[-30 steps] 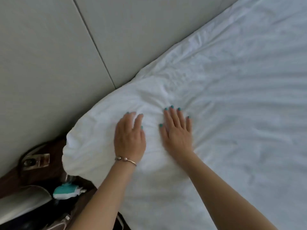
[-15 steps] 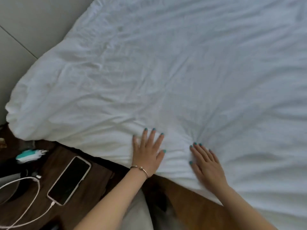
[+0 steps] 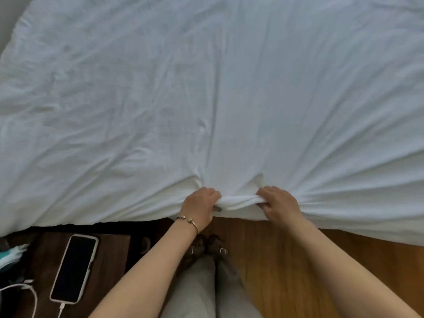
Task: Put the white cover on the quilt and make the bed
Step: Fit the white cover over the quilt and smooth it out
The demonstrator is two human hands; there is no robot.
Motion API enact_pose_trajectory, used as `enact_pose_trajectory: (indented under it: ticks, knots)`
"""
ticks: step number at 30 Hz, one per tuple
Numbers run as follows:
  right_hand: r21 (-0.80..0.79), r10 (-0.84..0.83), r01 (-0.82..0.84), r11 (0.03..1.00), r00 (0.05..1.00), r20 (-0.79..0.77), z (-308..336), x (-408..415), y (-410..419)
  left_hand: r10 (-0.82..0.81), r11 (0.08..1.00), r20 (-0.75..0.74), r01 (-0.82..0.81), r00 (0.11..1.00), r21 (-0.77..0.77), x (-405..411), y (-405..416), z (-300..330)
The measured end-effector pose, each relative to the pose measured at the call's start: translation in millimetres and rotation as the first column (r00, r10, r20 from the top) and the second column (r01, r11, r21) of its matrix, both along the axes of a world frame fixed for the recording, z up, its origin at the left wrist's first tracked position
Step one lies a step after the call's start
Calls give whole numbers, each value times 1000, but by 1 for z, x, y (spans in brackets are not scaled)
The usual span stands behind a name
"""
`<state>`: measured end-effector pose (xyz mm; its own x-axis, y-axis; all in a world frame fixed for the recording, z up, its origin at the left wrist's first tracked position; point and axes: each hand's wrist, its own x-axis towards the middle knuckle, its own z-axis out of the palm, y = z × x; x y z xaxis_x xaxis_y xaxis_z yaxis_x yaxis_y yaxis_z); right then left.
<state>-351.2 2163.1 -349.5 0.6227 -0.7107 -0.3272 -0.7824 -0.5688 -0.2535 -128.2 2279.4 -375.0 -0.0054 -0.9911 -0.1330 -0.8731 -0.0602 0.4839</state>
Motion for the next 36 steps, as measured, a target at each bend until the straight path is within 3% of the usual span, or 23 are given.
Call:
enact_pose_trajectory:
  ticks: [4, 7, 10, 12, 14, 16, 20, 25, 28, 30, 33, 36]
  knots:
    - [168, 124, -98, 981, 981, -150, 10, -17, 63, -129, 920, -67, 144, 989, 365, -10, 40, 9]
    - [223, 144, -93, 971, 963, -228, 2, -12, 63, -163, 859, 62, 111, 985, 500, -18, 29, 19]
    - [258, 51, 7, 966, 974, -219, 7, -23, 37, -261, 824, 173, 126, 950, 552, -29, 14, 24]
    - [163, -70, 105, 981, 976, -206, 15, -46, 23, -211, 865, 142, 118, 967, 487, -47, 9, 28]
    - [81, -177, 199, 977, 960, -216, 19, -80, 7, -172, 904, 18, 150, 985, 401, -74, 1, 29]
    - [57, -258, 279, 959, 935, -242, 23, -122, -11, -233, 900, -82, 246, 969, 360, -111, -13, 27]
    - [36, -315, 344, 938, 893, -322, 23, -216, -54, -259, 928, -72, 269, 963, 259, -192, -52, 21]
    - [64, -193, 243, 968, 883, -428, 10, -319, -98, -226, 951, -12, 224, 974, 215, -314, -115, 14]
    - [63, -113, 145, 987, 926, -360, -1, -356, -124, -166, 963, 104, 139, 981, 229, -381, -161, 7]
    - [76, -28, 50, 996, 963, -269, -8, -376, -136, -211, 960, 200, 164, 957, 228, -416, -177, 0]
    - [-47, 109, -119, 992, 978, -175, -21, -417, -144, -275, 954, 274, 226, 922, 197, -445, -181, -10]
    - [-188, 39, -70, 980, 986, -161, -29, -459, -155, -199, 980, 274, 184, 941, 78, -459, -186, -14]
